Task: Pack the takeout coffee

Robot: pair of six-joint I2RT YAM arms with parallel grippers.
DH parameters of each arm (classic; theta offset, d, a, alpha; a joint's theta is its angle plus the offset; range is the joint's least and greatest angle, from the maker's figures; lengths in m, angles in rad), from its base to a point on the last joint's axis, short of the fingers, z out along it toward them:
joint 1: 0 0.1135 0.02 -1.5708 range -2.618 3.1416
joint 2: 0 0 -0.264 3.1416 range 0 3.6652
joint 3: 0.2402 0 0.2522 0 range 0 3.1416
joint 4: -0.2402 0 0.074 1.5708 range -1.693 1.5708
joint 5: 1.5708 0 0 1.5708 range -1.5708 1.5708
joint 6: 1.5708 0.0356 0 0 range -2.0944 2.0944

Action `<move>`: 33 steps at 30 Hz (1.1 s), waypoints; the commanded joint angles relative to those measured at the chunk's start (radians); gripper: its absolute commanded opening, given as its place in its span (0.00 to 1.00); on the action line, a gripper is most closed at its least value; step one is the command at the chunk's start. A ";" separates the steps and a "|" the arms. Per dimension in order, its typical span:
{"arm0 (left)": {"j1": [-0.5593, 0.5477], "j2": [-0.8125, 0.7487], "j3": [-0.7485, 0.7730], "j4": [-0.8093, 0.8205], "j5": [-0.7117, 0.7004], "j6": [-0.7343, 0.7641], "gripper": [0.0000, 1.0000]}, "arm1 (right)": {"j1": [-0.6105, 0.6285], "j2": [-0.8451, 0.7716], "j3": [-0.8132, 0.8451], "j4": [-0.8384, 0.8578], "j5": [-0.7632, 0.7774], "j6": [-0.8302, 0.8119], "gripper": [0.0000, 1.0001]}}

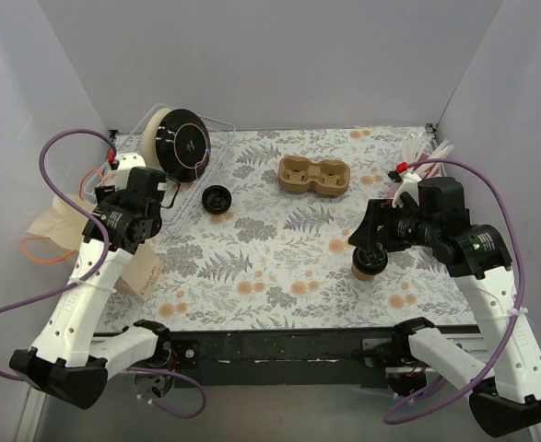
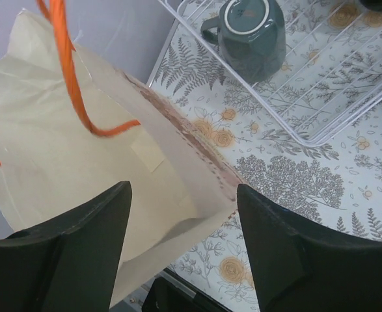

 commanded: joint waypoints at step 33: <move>0.011 -0.043 0.131 -0.084 0.251 0.147 0.00 | -0.001 0.004 0.045 -0.054 0.023 -0.053 0.75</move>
